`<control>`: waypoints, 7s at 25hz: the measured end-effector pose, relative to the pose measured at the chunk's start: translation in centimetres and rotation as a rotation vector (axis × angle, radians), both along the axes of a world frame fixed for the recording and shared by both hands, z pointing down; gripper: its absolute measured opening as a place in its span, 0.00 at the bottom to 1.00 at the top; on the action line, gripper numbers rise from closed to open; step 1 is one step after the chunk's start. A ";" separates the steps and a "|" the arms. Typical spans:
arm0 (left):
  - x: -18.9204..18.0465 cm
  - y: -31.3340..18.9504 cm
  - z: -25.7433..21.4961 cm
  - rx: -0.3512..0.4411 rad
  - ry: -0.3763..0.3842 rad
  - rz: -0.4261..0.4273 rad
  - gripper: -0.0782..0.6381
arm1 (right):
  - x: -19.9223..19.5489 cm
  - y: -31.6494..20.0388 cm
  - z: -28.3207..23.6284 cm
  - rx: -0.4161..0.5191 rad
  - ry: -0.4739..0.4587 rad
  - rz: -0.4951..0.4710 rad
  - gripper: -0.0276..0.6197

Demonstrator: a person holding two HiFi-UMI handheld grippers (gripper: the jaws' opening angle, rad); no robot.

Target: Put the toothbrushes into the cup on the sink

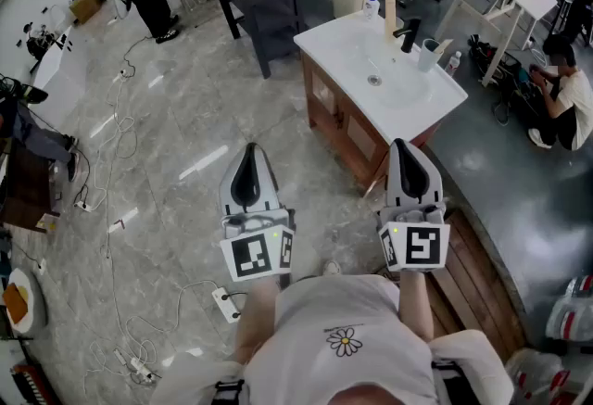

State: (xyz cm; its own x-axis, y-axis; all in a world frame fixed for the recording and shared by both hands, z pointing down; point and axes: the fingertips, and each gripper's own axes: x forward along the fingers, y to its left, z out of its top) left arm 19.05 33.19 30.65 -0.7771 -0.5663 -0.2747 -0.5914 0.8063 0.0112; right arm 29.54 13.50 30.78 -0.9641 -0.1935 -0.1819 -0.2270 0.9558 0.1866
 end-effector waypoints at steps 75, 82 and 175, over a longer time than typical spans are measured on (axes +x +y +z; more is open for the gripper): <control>-52.0 -18.8 -0.2 -0.011 0.056 0.081 0.13 | -49.7 -17.6 -1.4 -0.049 0.020 0.009 0.06; -49.0 -23.1 -1.2 -0.021 0.038 0.151 0.13 | -45.7 -20.7 -2.0 -0.062 -0.024 0.069 0.06; -40.3 -69.3 19.3 -0.431 0.411 1.037 0.16 | -20.3 -32.5 -0.4 -0.089 -0.048 1.145 0.06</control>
